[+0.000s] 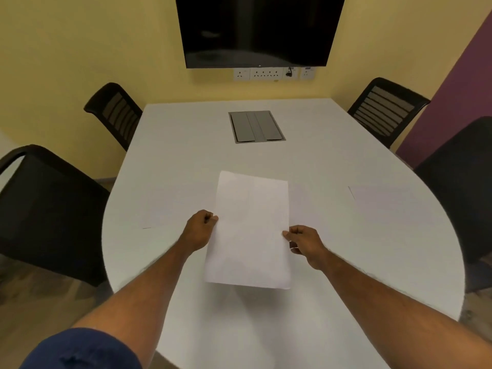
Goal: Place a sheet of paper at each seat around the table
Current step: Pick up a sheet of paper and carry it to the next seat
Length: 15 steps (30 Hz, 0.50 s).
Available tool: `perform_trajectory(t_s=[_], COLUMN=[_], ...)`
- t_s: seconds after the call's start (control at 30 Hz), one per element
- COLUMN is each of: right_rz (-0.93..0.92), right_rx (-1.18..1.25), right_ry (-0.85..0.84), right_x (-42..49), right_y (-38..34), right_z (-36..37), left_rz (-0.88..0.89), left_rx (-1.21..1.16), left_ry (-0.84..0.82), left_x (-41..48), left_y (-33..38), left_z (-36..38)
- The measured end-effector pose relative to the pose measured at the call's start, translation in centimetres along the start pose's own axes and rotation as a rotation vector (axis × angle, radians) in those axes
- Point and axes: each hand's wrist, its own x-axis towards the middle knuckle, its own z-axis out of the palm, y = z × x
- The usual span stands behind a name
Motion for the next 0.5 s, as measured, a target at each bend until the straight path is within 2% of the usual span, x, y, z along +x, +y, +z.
perform_trajectory(t_s=[0.5], right_rz=[-0.070], right_rx=[0.037], right_ry=[-0.057], right_x=[-3.9], right_y=[-1.7], right_z=[6.6], left_rz=[-0.009], left_rx=[-0.018], left_ry=[0.029], left_x=[-5.1], left_y=[-2.4], left_z=[-7.5])
